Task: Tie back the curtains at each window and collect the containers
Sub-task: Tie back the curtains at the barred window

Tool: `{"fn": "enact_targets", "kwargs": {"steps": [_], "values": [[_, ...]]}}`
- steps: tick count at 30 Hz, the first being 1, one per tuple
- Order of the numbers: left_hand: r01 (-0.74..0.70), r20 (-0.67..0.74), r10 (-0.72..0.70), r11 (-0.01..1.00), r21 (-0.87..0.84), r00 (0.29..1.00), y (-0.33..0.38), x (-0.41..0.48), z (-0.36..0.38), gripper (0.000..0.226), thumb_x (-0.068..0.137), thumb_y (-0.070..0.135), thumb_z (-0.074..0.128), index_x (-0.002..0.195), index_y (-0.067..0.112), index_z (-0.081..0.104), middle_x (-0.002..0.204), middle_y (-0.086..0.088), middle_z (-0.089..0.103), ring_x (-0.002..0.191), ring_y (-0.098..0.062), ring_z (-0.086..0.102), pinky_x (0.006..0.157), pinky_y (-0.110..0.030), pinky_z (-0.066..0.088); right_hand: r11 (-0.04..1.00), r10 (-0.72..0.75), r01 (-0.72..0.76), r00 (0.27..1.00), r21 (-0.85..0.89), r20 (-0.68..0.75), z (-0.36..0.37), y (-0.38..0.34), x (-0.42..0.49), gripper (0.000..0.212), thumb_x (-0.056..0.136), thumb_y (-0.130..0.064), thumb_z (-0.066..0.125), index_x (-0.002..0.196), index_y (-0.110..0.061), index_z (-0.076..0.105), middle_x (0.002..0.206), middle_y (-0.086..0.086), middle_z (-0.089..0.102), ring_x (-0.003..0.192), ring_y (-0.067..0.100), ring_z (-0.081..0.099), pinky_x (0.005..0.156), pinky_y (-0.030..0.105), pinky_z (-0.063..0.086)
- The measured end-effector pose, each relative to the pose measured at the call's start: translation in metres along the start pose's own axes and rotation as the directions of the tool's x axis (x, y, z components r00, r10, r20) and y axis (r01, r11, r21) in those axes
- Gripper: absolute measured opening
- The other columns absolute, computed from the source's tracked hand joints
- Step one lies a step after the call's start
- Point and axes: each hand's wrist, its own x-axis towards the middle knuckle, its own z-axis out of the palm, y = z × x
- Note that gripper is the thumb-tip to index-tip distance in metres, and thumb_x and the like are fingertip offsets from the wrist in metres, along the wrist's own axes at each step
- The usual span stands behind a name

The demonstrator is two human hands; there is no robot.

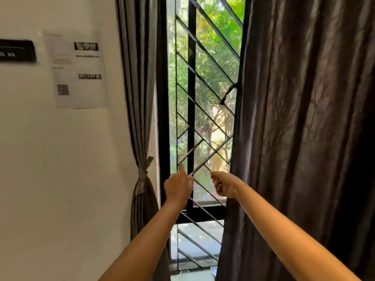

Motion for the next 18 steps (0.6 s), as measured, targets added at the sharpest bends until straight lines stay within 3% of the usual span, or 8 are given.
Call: {"fn": "enact_targets", "kwargs": {"steps": [8, 12, 15, 18], "values": [[-0.040, -0.052, 0.034, 0.993, -0.113, 0.998, 0.110, 0.011, 0.010, 0.052, 0.092, 0.035, 0.047, 0.133, 0.007, 0.033, 0.097, -0.010, 0.066, 0.092, -0.033, 0.063, 0.064, -0.034, 0.044, 0.998, -0.064, 0.061, 0.993, -0.035, -0.099, -0.098, -0.014, -0.007, 0.032, 0.094, -0.024, 0.054, 0.063, -0.019, 0.047, 0.046, -0.008, 0.041, 0.029, 0.001, 0.033, 0.032, 0.010, 0.022], [-0.081, -0.061, 0.073, 0.987, -0.139, 0.995, 0.153, 0.021, 0.016, 0.049, 0.092, 0.036, 0.049, 0.129, 0.008, 0.034, 0.096, -0.010, 0.065, 0.090, -0.034, 0.064, 0.061, -0.035, 0.044, 0.998, -0.065, 0.064, 0.988, -0.015, -0.143, -0.141, -0.023, -0.009, 0.033, 0.094, -0.026, 0.056, 0.062, -0.019, 0.049, 0.036, -0.010, 0.043, 0.029, 0.001, 0.037, 0.032, 0.010, 0.025], [-0.124, -0.083, 0.110, 0.975, -0.183, 0.990, 0.177, 0.034, 0.018, 0.046, 0.092, 0.035, 0.049, 0.127, 0.009, 0.034, 0.091, -0.010, 0.064, 0.085, -0.033, 0.064, 0.059, -0.033, 0.040, 0.996, -0.084, 0.080, 0.976, -0.028, -0.199, -0.167, -0.036, -0.009, 0.030, 0.092, -0.025, 0.058, 0.065, -0.016, 0.052, 0.049, -0.006, 0.047, 0.039, 0.002, 0.039, 0.035, 0.012, 0.028], [-0.154, -0.124, 0.124, 0.951, -0.269, 0.984, 0.197, 0.055, 0.020, 0.050, 0.091, 0.035, 0.052, 0.130, 0.012, 0.030, 0.097, -0.011, 0.063, 0.085, -0.034, 0.063, 0.063, -0.038, 0.046, 0.993, -0.116, 0.106, 0.962, -0.052, -0.246, -0.189, -0.055, -0.005, 0.030, 0.093, -0.026, 0.058, 0.065, -0.015, 0.053, 0.058, -0.002, 0.045, 0.048, 0.006, 0.038, 0.043, 0.015, 0.030]]}}
